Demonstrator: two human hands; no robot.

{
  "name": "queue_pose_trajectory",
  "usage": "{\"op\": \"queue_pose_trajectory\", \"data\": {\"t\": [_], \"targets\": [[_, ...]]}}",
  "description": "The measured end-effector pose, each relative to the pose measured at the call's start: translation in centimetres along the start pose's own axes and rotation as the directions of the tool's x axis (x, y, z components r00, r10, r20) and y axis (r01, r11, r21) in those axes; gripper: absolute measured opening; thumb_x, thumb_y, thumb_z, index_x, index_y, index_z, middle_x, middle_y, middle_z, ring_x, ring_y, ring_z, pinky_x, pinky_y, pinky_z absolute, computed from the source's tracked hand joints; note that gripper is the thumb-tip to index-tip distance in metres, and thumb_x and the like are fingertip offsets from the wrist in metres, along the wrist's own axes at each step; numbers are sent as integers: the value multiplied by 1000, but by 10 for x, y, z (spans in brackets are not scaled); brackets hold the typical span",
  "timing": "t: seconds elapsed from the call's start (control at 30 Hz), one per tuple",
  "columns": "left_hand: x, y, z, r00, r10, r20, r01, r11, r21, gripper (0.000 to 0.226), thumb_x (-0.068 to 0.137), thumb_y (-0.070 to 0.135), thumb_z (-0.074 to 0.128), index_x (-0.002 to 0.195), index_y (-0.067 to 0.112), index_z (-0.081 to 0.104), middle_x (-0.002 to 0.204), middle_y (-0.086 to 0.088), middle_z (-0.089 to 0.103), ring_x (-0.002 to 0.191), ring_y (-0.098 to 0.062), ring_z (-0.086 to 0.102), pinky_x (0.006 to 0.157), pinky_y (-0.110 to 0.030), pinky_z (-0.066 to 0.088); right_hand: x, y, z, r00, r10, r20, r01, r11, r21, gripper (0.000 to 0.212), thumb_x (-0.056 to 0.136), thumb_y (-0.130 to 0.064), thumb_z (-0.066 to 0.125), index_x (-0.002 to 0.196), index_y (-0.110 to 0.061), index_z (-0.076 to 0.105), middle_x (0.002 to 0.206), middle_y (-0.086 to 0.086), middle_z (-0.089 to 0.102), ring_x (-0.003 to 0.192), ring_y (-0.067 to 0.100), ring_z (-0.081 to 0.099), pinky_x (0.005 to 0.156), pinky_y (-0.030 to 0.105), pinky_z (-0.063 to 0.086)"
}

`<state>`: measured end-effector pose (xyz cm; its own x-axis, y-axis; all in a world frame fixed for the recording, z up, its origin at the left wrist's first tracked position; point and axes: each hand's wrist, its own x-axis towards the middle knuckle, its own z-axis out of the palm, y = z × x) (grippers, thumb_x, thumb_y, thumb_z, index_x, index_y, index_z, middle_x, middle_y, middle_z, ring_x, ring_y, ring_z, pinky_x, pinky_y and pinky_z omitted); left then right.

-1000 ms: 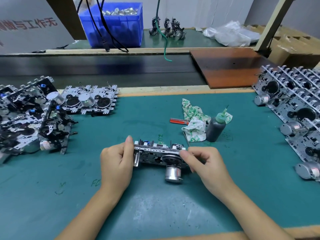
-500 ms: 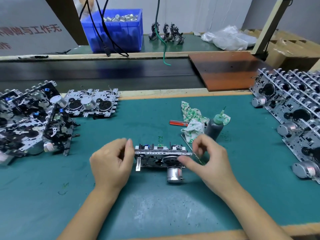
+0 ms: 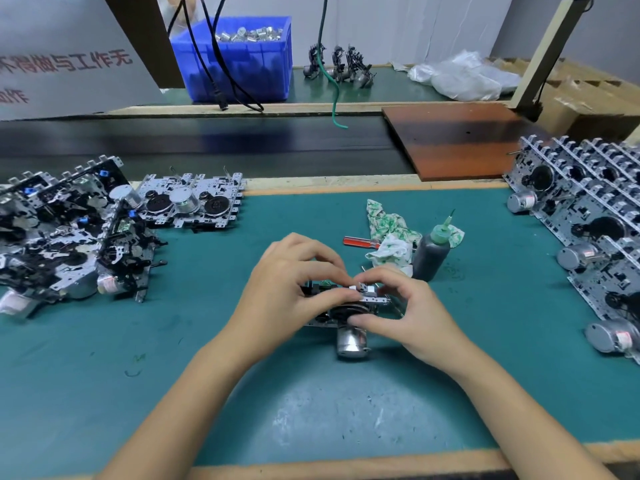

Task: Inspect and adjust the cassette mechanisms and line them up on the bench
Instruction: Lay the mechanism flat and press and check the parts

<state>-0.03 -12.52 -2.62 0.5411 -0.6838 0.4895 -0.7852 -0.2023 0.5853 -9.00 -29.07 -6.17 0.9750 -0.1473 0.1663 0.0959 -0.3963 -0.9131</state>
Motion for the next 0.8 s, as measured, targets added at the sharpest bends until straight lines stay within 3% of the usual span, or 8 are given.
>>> {"op": "queue_pose_trajectory", "data": {"t": [0.17, 0.43, 0.8], "targets": [[0, 2, 1, 1000, -22, -15, 22, 1000, 1, 12, 75, 37, 70, 80, 28, 77, 82, 18, 55, 82, -7, 41, 78, -34, 37, 2, 2, 2, 1000, -6, -1, 6, 999, 51, 31, 66, -23, 77, 93, -34, 65, 91, -22, 60, 93, 5, 58, 89, 30, 44], [2, 2, 1, 999, -38, 25, 38, 999, -8, 12, 76, 39, 68, 86, 36, 74, 75, 20, 50, 78, -8, 36, 81, -21, 27, 5, 0, 0, 1000, -12, 8, 11, 994, 112, 35, 64, -16, 82, 87, -40, 69, 89, -12, 61, 92, 16, 59, 90, 46, 43], [1, 0, 0, 996, -55, 77, 56, 998, -12, 14, 77, 40, 66, 86, 34, 75, 67, 13, 50, 72, -7, 37, 77, -18, 25, 1, 1, 0, 1000, 10, -14, -9, 997, 73, 37, 68, -8, 82, 94, -29, 68, 90, -4, 59, 92, 18, 57, 90, 39, 43]]}}
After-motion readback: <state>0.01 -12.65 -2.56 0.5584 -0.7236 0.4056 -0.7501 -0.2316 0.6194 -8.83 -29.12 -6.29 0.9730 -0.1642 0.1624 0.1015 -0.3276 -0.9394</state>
